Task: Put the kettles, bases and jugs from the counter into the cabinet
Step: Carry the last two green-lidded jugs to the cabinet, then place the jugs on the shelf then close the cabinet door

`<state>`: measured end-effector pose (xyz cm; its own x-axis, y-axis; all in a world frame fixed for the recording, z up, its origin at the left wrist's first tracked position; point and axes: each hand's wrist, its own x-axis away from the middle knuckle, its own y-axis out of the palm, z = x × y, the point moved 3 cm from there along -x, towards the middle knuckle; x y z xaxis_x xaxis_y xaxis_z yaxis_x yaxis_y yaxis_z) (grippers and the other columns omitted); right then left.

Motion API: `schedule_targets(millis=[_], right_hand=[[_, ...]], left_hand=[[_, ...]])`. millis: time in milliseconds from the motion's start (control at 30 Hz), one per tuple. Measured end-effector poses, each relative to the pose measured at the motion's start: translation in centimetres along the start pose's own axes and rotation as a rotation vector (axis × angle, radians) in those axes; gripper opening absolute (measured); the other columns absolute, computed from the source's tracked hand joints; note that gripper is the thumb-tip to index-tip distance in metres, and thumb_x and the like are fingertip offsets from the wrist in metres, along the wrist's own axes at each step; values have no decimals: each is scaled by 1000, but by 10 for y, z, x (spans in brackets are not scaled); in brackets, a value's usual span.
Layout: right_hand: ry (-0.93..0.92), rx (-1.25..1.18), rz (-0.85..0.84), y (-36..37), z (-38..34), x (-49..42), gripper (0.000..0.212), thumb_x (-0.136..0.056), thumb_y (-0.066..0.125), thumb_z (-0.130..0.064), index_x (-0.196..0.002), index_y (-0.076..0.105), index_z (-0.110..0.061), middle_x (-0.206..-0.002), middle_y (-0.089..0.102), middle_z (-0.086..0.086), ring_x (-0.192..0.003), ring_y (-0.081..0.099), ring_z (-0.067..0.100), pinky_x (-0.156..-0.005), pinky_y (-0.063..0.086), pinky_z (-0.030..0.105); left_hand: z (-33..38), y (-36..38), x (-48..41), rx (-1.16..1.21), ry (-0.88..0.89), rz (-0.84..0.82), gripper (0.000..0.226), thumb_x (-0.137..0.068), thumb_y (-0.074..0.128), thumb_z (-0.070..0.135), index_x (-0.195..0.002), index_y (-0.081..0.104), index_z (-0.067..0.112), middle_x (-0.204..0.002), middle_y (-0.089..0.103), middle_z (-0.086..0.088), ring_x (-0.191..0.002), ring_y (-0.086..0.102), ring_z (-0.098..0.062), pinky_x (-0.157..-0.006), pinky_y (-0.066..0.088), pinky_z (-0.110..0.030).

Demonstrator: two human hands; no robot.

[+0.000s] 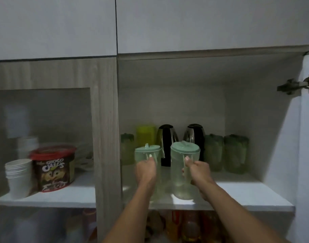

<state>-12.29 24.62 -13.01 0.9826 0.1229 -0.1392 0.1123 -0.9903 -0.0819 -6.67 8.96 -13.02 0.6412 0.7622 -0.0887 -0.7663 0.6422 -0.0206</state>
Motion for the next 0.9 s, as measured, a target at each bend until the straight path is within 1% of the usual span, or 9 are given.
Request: schedule_targets(millis=[133, 200, 267, 333, 433, 600, 667, 800, 900], right_hand=[[-3, 32, -8, 47, 15, -63, 34, -95, 59, -33, -73, 66, -9, -71, 71, 11, -72, 71, 29, -86, 58, 52], [-16, 67, -23, 74, 20, -94, 37, -92, 60, -36, -70, 66, -8, -68, 72, 13, -72, 73, 34, -83, 58, 54], [-25, 98, -37, 98, 21, -124, 34, -92, 58, -33, -74, 68, -5, -80, 74, 18, -83, 72, 39, -84, 58, 47], [-41, 129, -47, 116, 20, -148, 33, -96, 56, -29, -94, 73, -1, -104, 73, 23, -102, 67, 39, -85, 51, 35], [-62, 206, -107, 135, 24, -189, 46, -102, 46, -35, -107, 70, 4, -116, 69, 25, -109, 64, 37, -81, 46, 31], [-86, 191, -72, 159, 34, -239, 50, -101, 45, -39, -105, 70, 4, -119, 67, 26, -110, 64, 37, -92, 50, 36], [-102, 195, -50, 169, 37, -247, 47, -101, 46, -37, -101, 69, 4, -116, 68, 25, -111, 63, 38, -88, 48, 33], [-76, 169, -21, 180, 40, -252, 42, -100, 48, -35, -104, 68, 2, -118, 67, 23, -114, 62, 38, -87, 45, 34], [-49, 113, -42, 179, 43, -248, 47, -98, 49, -43, -101, 70, -1, -114, 69, 20, -111, 63, 36, -91, 48, 35]], left_hand=[[-18, 17, -56, -26, -32, 20, 28, -100, 43, 23, -83, 58, 6, -69, 49, -5, -59, 43, -16, -54, 33, -27], [-18, 20, -85, -70, -40, 63, 29, -100, 43, 23, -97, 62, 2, -85, 58, -12, -74, 51, -24, -66, 38, -28], [-18, 22, -115, -115, -52, 136, 32, -98, 46, 26, -109, 63, 0, -106, 63, -19, -91, 57, -29, -74, 38, -29], [-19, 25, -140, -104, -62, 217, 34, -96, 51, 28, -117, 60, 4, -121, 62, -22, -108, 59, -36, -75, 38, -30], [-22, 33, -176, -64, -40, 276, 32, -93, 54, 23, -119, 52, 5, -123, 60, -24, -112, 57, -39, -75, 35, -31], [-25, 48, -225, -93, 16, 318, 32, -95, 52, 19, -125, 52, 6, -127, 59, -21, -115, 55, -37, -84, 40, -32], [-27, 53, -241, -78, 38, 333, 33, -95, 54, 20, -125, 55, 6, -127, 59, -21, -116, 55, -36, -86, 41, -32], [-33, 56, -252, -19, 42, 367, 36, -97, 51, 32, -123, 58, 9, -126, 60, -20, -113, 56, -36, -87, 43, -36], [-38, 55, -245, -5, -9, 390, 52, -101, 36, 42, -132, 54, 4, -136, 54, -22, -123, 51, -36, -94, 39, -37]])
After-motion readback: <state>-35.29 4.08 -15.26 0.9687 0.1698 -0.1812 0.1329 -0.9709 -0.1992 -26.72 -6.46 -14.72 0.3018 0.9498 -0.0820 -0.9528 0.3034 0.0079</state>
